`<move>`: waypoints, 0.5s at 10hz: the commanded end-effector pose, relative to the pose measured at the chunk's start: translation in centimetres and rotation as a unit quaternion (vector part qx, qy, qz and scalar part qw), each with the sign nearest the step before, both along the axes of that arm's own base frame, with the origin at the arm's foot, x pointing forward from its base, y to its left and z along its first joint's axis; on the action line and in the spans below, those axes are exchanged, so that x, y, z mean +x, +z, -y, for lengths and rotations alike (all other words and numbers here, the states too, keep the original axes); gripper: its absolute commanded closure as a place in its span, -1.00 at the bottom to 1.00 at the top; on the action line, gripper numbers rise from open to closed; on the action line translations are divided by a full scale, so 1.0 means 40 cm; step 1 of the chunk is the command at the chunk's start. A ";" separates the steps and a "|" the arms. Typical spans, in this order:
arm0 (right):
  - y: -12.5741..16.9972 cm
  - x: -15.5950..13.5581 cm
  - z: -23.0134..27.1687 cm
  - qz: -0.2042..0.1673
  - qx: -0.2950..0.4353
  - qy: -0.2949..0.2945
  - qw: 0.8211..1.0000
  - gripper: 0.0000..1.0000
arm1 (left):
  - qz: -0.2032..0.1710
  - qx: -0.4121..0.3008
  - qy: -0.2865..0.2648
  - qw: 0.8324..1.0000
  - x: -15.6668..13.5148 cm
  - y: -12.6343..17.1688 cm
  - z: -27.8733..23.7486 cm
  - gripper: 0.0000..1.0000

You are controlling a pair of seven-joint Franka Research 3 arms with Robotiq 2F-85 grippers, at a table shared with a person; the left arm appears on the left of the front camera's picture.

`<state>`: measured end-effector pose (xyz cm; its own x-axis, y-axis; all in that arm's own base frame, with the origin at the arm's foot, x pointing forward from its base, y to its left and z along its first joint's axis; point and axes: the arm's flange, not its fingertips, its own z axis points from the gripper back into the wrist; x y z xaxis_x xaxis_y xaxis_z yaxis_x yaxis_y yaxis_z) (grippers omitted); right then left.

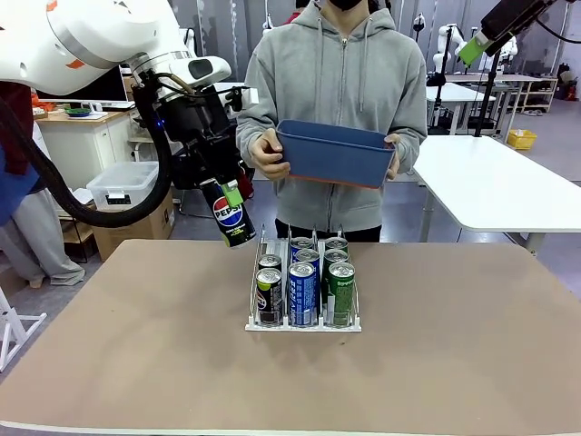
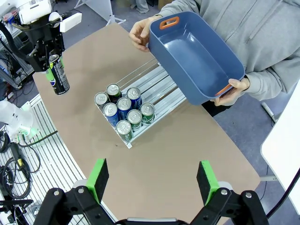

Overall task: Fill the beverage cans into the dispenser.
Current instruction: Place the picked Pepsi coke in the line of the Automatic Can Dispenser with the same cans.

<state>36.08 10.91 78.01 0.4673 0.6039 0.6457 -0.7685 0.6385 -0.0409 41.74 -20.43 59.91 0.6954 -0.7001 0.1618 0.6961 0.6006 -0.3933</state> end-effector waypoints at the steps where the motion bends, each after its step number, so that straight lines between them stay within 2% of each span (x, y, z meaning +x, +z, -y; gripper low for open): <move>1: -0.002 -0.002 0.002 -0.001 0.001 0.001 1.000 -1.00 | 0.007 -0.014 -0.005 1.000 -0.013 -0.003 -0.010 1.00; 3: -0.002 -0.002 0.002 -0.001 0.001 0.001 1.000 -1.00 | 0.007 -0.014 -0.005 1.000 -0.013 -0.003 -0.010 1.00; 4: -0.002 -0.002 0.002 -0.001 0.001 0.001 1.000 -1.00 | 0.000 0.000 0.000 1.000 0.000 0.000 0.000 -0.15; 5: -0.002 -0.002 0.002 -0.001 0.001 0.001 1.000 -1.00 | 0.011 0.019 0.022 1.000 -0.024 0.032 0.006 -0.15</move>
<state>36.08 10.91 78.01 0.4673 0.6039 0.6457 -0.7685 0.6385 -0.0409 41.60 -20.64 60.07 0.6995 -0.6974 0.1561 0.6931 0.6089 -0.3857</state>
